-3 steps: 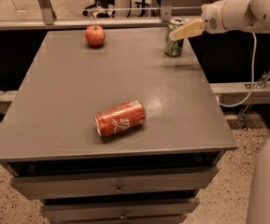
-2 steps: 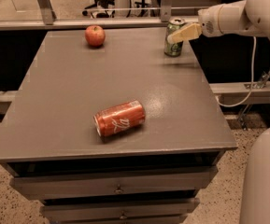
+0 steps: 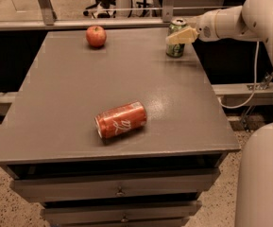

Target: Move green can near coke can

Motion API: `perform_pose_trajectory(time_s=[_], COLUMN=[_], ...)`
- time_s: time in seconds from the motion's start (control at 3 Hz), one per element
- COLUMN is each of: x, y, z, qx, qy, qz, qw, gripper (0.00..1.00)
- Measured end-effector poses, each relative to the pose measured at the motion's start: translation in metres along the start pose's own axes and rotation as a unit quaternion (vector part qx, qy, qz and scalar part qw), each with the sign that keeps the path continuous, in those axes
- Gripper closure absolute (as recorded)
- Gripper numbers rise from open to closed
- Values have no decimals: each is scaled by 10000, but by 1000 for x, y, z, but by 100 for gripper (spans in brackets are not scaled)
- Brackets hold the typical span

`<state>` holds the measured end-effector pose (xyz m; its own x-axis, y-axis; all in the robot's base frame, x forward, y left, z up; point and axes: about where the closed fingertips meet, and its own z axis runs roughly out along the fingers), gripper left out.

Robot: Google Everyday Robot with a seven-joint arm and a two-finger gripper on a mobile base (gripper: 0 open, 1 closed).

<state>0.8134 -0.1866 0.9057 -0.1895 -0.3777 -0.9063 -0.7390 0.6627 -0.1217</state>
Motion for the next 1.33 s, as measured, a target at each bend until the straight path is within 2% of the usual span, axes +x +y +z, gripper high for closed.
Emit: perform_pose_trajectory(time_s=[0.33,0.67,1.0,1.33], x=[-2,-9,-21,-23], y=[5,22,52,101], z=[-1,-13,-33,-71], qx=[-122,-427,-915,-1624], qy=[-35,-162,-251,-311], qz=[-37,-57,-187,-324], qw=[9999,9989,9953,9857], gripper=[47,78,99,100])
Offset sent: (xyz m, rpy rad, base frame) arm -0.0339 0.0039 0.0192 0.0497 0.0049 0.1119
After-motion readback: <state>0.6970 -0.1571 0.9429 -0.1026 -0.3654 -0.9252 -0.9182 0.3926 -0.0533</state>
